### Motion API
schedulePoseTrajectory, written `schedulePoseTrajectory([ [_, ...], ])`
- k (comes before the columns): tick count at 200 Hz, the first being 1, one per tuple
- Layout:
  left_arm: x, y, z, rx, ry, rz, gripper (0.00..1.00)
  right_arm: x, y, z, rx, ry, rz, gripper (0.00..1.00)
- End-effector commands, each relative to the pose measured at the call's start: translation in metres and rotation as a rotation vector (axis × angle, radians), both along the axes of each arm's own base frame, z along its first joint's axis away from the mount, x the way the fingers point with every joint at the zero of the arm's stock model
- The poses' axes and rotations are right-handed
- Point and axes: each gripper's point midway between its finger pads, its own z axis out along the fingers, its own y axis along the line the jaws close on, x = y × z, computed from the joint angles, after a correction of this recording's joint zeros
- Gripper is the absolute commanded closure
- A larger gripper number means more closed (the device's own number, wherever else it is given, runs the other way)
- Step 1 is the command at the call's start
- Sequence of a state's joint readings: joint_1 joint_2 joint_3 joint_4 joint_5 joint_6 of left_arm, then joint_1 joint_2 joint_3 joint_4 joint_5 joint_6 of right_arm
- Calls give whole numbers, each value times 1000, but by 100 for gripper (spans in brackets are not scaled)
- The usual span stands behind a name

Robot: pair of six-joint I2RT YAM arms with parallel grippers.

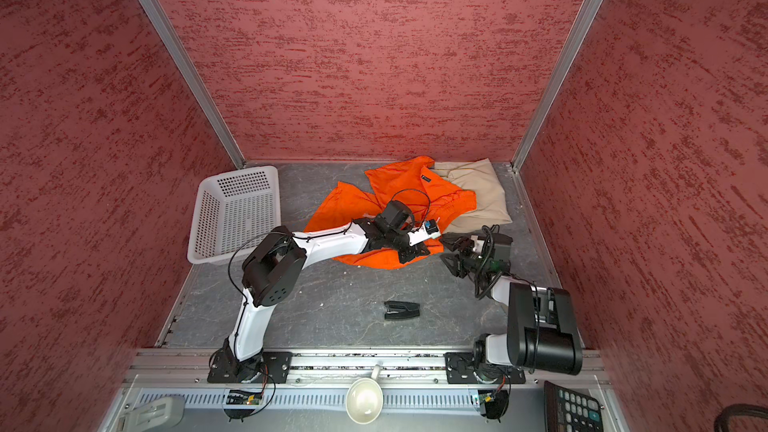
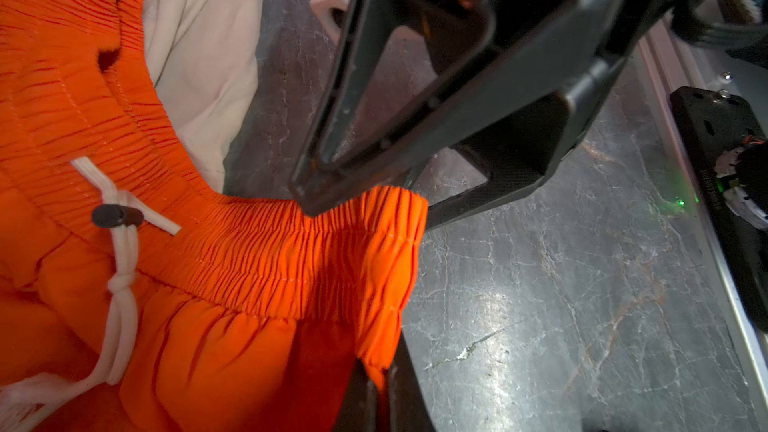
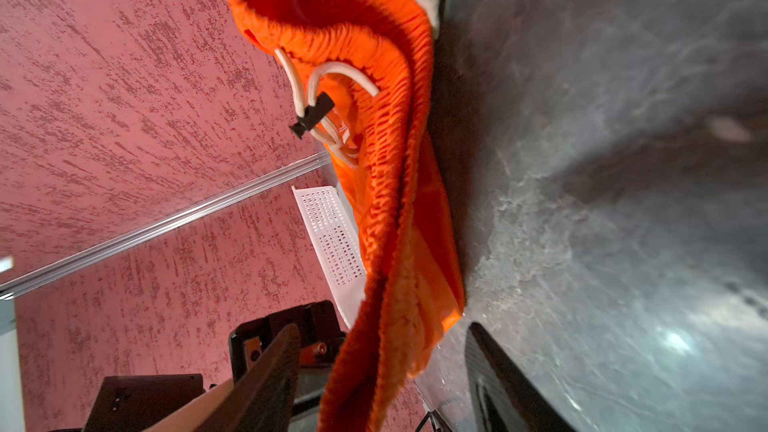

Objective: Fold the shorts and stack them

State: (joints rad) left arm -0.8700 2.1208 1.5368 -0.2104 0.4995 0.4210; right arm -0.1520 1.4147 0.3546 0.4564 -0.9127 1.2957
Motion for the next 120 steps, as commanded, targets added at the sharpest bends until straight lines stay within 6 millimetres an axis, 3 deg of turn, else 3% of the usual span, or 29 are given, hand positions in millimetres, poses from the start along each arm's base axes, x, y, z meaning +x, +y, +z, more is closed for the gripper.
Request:
schedulePoseTrajectory([
  [1, -15, -3, 11, -32, -7, -82, 94, 14, 6, 12, 53, -53, 11, 35],
  [24, -22, -4, 6, -10, -9, -112, 90, 17, 13, 5, 75, -39, 44, 40],
  [34, -22, -4, 7, -8, 0, -102, 81, 17, 17, 2, 83, -28, 59, 47],
  [58, -13, 3, 20, -8, 30, -7, 56, 9, 16, -17, 66, 42, 50, 82],
  [69, -3, 11, 30, -6, 59, 80, 50, 1, 14, -30, 27, 100, 42, 92],
  [84, 12, 31, 42, 6, 119, 224, 48, -9, 10, -42, -30, 161, 37, 99],
  [97, 27, 56, 54, 16, 181, 388, 47, -16, 7, -48, -81, 196, 40, 100],
  [120, 53, 120, 64, 32, 329, 722, 47, -29, -3, -59, -185, 267, 38, 100],
])
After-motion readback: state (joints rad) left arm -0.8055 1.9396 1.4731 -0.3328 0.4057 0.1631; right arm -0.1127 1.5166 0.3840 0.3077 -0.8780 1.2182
